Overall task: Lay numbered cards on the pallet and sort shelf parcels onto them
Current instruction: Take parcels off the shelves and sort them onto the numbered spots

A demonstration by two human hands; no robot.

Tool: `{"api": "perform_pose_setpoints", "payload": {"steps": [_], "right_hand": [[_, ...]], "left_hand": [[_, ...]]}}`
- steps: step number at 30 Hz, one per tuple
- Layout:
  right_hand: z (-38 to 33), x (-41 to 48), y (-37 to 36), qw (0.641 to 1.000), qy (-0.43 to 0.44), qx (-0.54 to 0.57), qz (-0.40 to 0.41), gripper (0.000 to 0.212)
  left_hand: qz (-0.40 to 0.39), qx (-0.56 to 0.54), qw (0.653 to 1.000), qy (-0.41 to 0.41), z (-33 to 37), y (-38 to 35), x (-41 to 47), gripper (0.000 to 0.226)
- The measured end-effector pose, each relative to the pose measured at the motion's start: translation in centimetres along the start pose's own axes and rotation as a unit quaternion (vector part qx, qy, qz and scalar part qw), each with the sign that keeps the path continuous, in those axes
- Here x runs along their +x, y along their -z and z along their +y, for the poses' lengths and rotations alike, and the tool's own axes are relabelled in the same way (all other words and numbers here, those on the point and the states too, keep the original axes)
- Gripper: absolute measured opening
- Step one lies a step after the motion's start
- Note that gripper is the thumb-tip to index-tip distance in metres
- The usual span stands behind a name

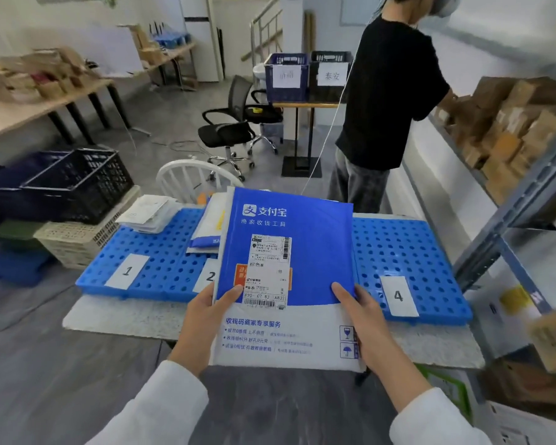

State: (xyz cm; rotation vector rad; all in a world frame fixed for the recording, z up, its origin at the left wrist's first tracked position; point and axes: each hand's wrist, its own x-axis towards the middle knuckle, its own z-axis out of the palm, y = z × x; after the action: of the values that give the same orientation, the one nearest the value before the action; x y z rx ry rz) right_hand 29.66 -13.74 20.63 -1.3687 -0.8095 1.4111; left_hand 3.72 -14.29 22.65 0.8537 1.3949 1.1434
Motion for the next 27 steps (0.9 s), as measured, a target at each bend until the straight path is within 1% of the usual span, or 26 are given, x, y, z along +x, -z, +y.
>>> {"api": "perform_pose_setpoints", "payload": {"steps": [3,7,9,12,14,16,19,23,27], "right_hand": [[-0.1,2.2,-1.0,1.000,-0.003,-0.017,-0.008,0.034],[-0.4,5.7,-2.6,0.999,-0.021,-0.040,-0.015,0.035],[-0.8,7.6,-3.7,0.998,-0.024,-0.045,-0.023,0.034],[-1.4,10.8,-6.0,0.998,-0.022,-0.056,-0.012,0.034],[-1.5,13.0,-8.1,0.998,-0.024,-0.066,0.006,0.031],[-1.7,15.2,-10.2,0.997,-0.027,-0.074,0.021,0.028],[-2.1,18.5,-13.5,0.995,-0.041,-0.087,0.034,0.031],[-2.9,23.1,-17.7,0.995,-0.042,-0.087,0.034,0.030],[-2.6,27.2,-21.4,0.994,-0.054,-0.084,0.042,0.031]], "left_hand": [[0.006,-0.019,1.000,-0.003,0.0,0.5,1.6,0.014],[0.004,-0.038,0.999,0.002,0.2,1.5,4.6,0.017],[-0.002,-0.054,0.999,0.006,0.3,2.0,6.6,0.016],[0.005,-0.071,0.997,0.016,0.9,3.2,10.4,0.017],[-0.002,-0.072,0.997,0.027,1.4,4.4,13.4,0.020],[-0.011,-0.073,0.996,0.040,2.0,5.7,16.4,0.019],[-0.024,-0.059,0.997,0.046,3.0,8.2,21.1,0.019],[-0.045,-0.048,0.997,0.044,3.9,11.1,27.4,0.011],[-0.044,-0.031,0.997,0.050,3.8,13.3,32.8,0.011]]}}
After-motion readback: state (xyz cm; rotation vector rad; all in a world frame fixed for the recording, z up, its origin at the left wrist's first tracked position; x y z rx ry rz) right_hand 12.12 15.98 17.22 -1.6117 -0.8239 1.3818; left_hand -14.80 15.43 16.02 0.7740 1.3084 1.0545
